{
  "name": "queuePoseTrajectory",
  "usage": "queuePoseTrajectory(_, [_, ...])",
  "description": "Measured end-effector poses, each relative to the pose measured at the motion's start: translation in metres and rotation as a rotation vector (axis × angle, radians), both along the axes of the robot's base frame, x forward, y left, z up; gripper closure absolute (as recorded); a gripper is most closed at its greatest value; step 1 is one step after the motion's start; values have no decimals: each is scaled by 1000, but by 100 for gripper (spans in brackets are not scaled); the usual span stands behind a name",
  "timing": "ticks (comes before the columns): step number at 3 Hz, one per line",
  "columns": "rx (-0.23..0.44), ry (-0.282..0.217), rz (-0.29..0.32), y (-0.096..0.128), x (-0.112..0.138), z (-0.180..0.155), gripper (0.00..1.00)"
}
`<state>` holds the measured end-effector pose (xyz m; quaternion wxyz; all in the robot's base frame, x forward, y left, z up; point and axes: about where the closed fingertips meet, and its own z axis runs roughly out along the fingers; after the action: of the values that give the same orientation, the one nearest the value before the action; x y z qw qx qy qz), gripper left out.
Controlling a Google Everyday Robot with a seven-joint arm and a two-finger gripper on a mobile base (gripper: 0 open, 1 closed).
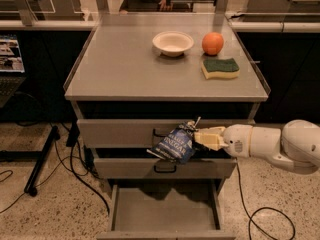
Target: Place blue chip bag into bottom drawer
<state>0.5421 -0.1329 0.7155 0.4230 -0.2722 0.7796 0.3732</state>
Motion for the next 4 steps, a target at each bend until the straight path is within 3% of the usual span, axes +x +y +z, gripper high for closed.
queuePoseTrajectory(1, [0, 0, 0, 0, 0, 0, 100])
queuePoseTrajectory(2, [-1, 29, -22, 0, 1, -26, 100])
queuePoseTrajectory(4, [-5, 187, -227, -38, 9, -159, 100])
